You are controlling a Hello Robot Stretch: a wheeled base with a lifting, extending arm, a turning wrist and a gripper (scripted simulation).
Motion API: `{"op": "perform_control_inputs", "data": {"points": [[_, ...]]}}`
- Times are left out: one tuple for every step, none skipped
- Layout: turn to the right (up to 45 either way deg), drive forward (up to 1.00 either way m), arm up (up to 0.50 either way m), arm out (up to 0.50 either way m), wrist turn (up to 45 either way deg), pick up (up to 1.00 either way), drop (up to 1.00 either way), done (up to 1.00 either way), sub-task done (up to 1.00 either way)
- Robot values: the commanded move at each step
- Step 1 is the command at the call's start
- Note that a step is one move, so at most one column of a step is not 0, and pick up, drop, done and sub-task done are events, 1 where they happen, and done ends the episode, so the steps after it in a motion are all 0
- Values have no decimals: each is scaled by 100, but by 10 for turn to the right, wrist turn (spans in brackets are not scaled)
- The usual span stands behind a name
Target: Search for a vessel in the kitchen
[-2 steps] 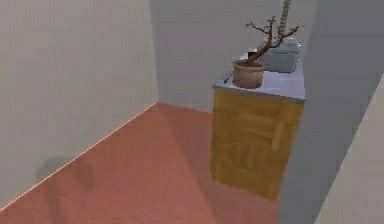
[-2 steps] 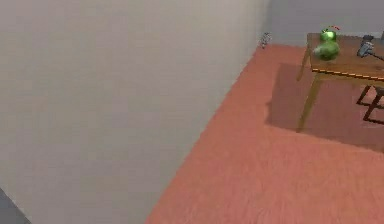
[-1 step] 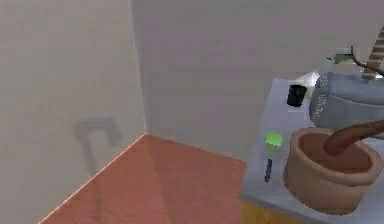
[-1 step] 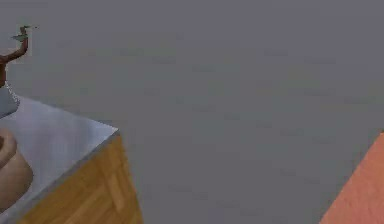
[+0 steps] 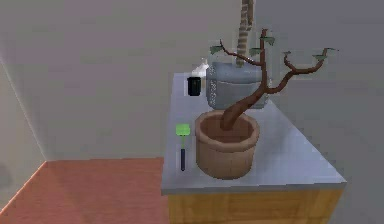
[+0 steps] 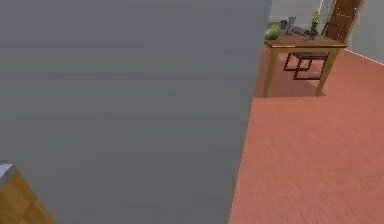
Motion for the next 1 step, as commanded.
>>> {"op": "perform_control_inputs", "data": {"points": [[0,0,0,0,0,0,0,100,0]]}}
